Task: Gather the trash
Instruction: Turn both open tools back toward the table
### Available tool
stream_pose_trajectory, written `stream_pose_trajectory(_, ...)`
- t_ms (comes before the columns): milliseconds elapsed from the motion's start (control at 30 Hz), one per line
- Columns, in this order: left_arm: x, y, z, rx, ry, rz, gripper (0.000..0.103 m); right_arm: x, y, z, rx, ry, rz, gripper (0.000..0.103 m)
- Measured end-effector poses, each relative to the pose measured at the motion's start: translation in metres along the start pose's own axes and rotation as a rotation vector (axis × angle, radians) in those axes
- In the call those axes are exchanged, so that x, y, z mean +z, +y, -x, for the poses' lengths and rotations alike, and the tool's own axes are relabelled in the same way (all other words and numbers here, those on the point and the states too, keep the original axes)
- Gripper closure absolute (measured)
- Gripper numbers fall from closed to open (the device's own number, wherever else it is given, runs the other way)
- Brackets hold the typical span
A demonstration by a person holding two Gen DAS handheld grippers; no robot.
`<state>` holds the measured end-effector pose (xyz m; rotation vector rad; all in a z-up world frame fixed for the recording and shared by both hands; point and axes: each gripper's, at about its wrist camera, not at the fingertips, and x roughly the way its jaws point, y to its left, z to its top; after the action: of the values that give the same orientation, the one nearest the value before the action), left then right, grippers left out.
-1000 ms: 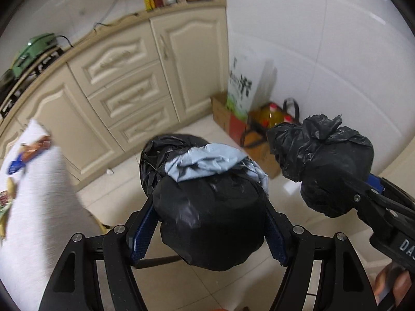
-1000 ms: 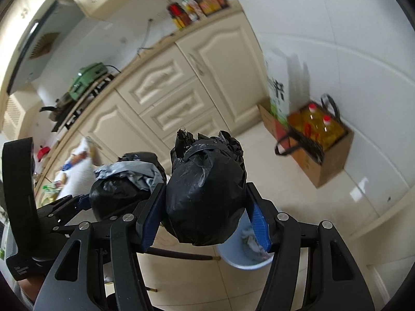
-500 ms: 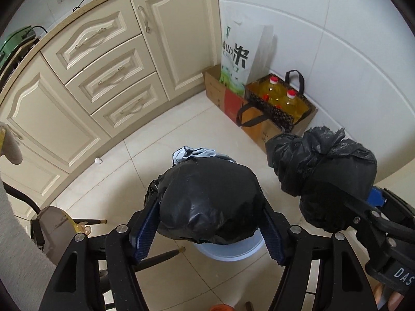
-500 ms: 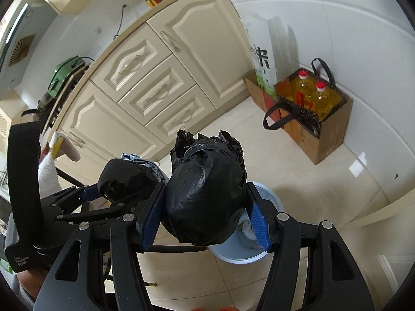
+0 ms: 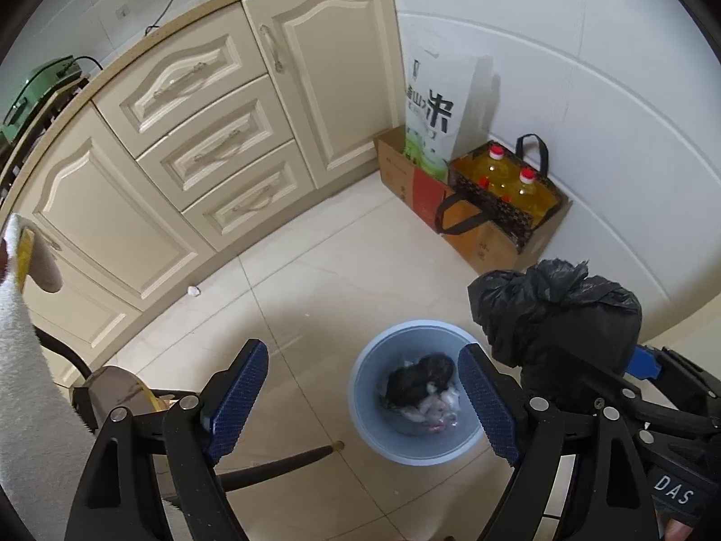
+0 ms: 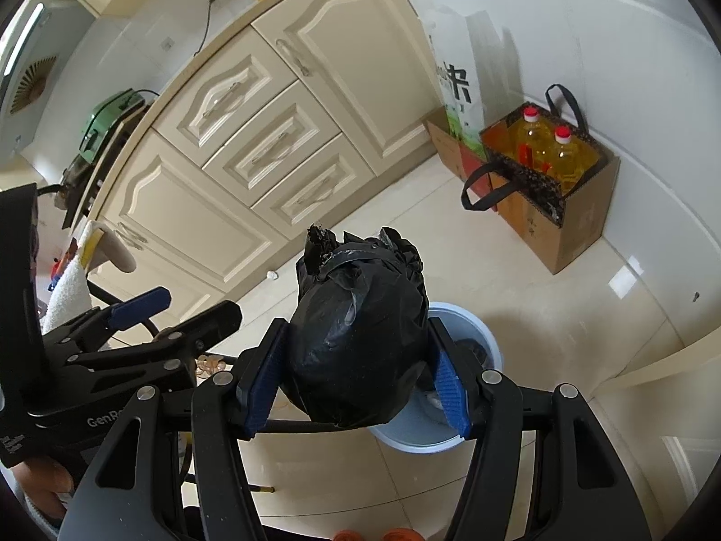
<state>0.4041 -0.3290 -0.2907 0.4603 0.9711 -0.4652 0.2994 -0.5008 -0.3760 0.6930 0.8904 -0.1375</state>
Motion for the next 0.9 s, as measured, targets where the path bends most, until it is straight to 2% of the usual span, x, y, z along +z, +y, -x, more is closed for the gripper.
stream_pose_trajectory(433, -0.008, 0.003, 0.021, 0.043, -0.036, 0.033, 0.02, 0.004, 0.011, -0.005, 0.01, -0.006, 0.002, 0.041)
stream_pose_trajectory(633, -0.013, 0.004, 0.027, 0.047, -0.039, 0.045, 0.02, 0.009, 0.019, -0.005, -0.01, -0.014, 0.009, 0.037)
stream_pose_trajectory(733, -0.012, 0.007, 0.034, 0.048, -0.044, 0.06, 0.02, 0.011, 0.023, 0.0, -0.025, -0.026, 0.015, 0.026)
stream_pose_trajectory(767, -0.012, 0.009, 0.037, 0.046, -0.046, 0.065, 0.02, 0.012, 0.024, 0.001, -0.028, -0.027, 0.014, 0.016)
stream_pose_trajectory(800, -0.012, 0.011, 0.04, 0.043, -0.047, 0.066, 0.02, 0.013, 0.024, 0.003, -0.024, -0.03, 0.013, 0.013)
stream_pose_trajectory(900, -0.015, 0.014, 0.053, 0.037, -0.059, 0.069, 0.02, 0.013, 0.03, 0.012, -0.024, -0.043, 0.019, 0.013)
